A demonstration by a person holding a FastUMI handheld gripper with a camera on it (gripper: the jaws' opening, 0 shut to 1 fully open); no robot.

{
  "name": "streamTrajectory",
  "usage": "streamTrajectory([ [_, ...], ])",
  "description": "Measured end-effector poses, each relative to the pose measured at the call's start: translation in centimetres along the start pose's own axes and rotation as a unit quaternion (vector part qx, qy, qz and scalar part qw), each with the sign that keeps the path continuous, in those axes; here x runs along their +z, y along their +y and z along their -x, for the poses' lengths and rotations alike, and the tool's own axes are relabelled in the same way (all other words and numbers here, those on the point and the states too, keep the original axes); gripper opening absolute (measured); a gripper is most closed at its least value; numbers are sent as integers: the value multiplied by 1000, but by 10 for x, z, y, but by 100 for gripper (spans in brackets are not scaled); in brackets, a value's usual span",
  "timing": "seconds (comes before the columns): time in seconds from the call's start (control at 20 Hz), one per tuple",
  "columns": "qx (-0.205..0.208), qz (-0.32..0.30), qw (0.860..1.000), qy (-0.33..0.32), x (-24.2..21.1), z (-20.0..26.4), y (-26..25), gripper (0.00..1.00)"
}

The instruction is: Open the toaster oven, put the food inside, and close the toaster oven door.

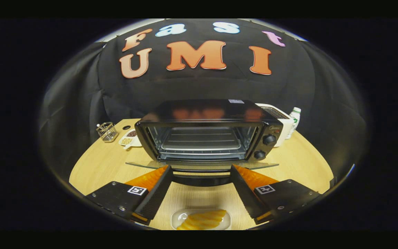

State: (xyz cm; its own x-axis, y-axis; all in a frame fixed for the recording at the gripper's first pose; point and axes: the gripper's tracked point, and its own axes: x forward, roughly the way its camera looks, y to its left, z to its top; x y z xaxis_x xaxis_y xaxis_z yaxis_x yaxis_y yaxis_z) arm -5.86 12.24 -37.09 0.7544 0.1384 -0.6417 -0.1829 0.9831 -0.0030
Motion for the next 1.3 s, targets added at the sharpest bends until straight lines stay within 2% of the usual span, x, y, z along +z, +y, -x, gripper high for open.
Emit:
streamTrajectory([
  [0.55, -13, 39, 998, 51, -62, 6, -5, 98],
  [1.1, -15, 6, 992, 125, -114, -9, -8, 99],
  [1.3, -26, -2, 992, 125, -107, 0, -12, 99],
])
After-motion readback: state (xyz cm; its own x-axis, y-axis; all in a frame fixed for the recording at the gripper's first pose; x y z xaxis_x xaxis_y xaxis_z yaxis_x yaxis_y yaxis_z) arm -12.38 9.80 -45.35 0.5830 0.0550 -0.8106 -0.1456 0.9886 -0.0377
